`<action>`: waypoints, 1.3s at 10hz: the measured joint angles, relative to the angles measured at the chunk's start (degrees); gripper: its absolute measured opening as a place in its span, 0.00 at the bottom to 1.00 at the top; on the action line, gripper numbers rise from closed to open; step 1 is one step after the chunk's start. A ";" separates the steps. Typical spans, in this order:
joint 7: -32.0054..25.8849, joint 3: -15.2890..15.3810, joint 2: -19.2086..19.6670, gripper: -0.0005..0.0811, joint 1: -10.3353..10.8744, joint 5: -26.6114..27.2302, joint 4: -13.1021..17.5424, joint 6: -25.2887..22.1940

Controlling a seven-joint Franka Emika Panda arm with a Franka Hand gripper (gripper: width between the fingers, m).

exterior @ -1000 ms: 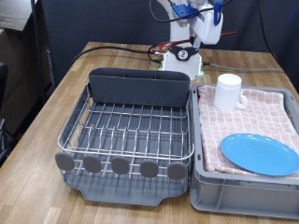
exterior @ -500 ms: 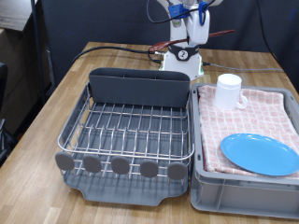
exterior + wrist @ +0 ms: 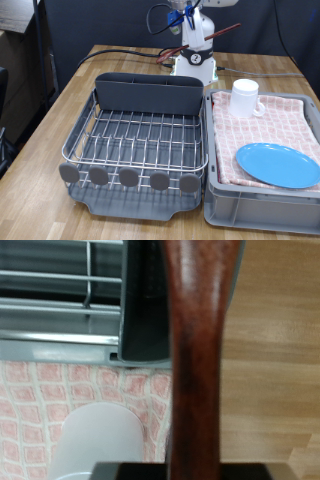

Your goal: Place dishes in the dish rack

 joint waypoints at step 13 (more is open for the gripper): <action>-19.89 -15.75 8.10 0.12 0.35 9.87 1.94 -2.77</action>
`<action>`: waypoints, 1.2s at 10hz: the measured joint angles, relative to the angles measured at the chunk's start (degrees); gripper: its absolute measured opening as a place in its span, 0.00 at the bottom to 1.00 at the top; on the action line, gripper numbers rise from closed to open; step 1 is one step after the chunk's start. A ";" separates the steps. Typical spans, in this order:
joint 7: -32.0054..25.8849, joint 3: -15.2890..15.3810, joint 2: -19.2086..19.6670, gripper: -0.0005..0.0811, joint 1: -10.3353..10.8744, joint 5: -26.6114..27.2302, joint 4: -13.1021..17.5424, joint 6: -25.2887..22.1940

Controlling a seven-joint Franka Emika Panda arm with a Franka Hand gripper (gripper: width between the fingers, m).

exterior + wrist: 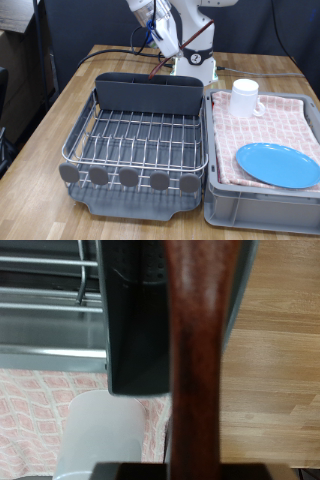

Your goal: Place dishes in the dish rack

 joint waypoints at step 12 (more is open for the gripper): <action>-1.66 -0.15 11.28 0.92 0.07 0.24 2.66 9.34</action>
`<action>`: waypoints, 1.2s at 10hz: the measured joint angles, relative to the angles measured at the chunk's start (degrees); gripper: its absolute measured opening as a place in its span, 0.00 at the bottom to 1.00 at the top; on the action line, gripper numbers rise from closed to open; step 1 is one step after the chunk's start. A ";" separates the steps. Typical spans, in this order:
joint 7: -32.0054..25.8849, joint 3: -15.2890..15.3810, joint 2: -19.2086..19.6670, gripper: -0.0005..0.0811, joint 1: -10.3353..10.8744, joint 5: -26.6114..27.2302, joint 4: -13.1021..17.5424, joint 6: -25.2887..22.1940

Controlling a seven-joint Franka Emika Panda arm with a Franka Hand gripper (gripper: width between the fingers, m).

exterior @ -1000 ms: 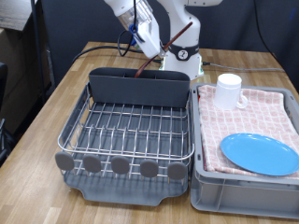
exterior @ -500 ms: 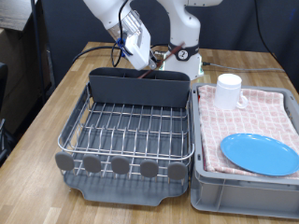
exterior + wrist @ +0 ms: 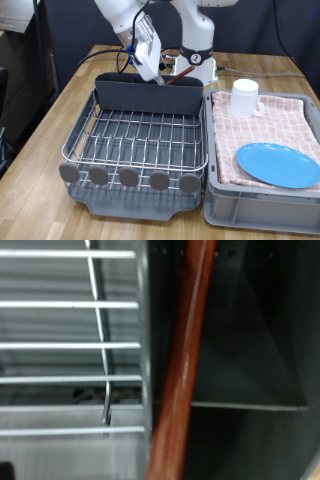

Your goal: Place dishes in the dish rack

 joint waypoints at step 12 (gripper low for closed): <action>17.19 15.09 -13.44 0.99 3.79 -16.40 1.73 -4.69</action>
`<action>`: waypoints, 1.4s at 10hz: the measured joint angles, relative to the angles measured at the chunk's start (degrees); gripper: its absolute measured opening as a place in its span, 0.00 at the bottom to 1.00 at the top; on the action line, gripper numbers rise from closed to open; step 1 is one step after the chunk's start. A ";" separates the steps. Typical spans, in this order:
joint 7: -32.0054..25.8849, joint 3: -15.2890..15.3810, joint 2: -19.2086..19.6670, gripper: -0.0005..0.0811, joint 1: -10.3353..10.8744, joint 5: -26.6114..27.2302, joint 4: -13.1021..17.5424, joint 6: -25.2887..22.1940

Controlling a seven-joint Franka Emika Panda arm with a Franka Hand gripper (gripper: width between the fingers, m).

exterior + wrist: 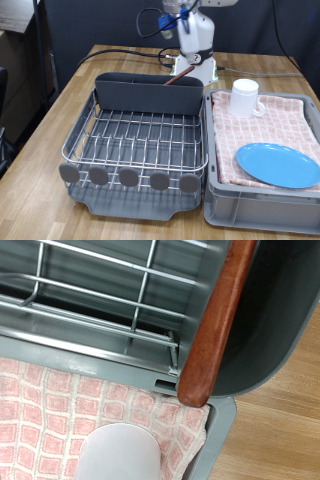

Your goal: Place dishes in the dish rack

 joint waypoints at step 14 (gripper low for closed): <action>-7.76 12.65 13.27 0.99 5.27 -13.92 12.54 12.58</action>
